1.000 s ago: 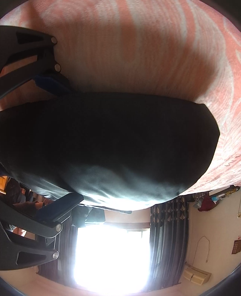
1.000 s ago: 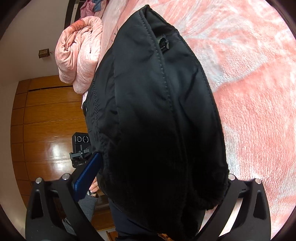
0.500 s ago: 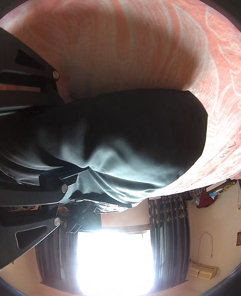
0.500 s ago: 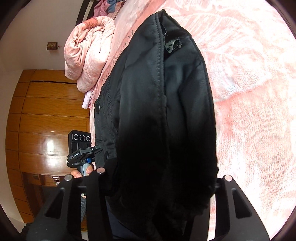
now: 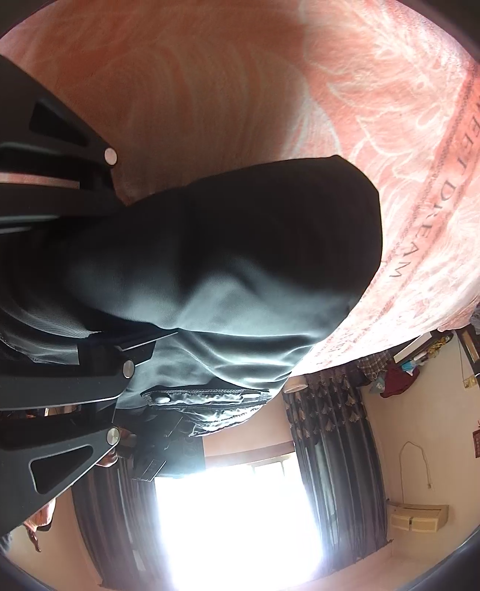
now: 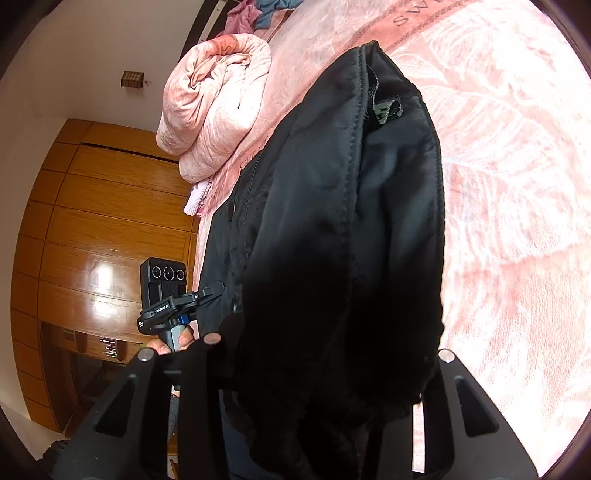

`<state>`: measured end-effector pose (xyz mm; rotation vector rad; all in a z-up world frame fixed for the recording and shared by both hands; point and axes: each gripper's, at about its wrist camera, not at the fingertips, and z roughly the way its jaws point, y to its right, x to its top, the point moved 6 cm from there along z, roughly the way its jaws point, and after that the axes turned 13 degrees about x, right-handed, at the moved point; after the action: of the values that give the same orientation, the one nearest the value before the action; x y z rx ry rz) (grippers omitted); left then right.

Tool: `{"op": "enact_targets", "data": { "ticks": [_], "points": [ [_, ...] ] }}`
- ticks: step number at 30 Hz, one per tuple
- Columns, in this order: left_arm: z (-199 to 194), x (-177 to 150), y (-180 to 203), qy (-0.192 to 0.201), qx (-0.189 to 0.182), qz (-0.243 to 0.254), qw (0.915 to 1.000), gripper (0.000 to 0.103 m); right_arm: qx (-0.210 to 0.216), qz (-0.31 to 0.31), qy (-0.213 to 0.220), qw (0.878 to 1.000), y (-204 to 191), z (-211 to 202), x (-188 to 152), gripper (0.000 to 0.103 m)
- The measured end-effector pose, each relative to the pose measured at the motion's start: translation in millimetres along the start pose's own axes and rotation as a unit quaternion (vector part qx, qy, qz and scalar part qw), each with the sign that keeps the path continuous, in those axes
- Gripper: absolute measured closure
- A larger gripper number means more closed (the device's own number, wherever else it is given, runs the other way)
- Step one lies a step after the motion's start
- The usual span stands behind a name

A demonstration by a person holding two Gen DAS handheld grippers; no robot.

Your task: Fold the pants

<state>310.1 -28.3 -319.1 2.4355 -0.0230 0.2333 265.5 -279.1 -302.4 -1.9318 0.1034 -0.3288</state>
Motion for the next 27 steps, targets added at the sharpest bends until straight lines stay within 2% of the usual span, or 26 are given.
{"op": "enact_targets", "data": {
  "ticks": [8,18,23,25,27],
  "points": [
    [-42.5,68.5,-25.6,0.041,0.027,0.001,0.9988,0.073,-0.006,-0.043,-0.014,0.999,-29.7,58.6,68.9,0.065],
    [-46.1,170.4,-92.3,0.051,0.071,-0.023,0.9959,0.073,-0.022,-0.063,-0.037,0.997,-15.0,152.0,149.8,0.065],
    [-41.6,192.9,-144.6,0.051,0.077,-0.048,0.9946,0.073,-0.034,-0.065,-0.051,0.996,0.5,194.6,176.6,0.065],
    [-45.0,187.6,-172.0,0.044,0.078,-0.055,0.9945,0.073,-0.039,-0.063,-0.057,0.996,10.9,199.8,177.3,0.064],
    [-42.5,183.9,-183.2,0.041,0.069,-0.059,0.9950,0.073,-0.035,-0.056,-0.059,0.996,17.9,207.2,179.7,0.063]
  ]
}}
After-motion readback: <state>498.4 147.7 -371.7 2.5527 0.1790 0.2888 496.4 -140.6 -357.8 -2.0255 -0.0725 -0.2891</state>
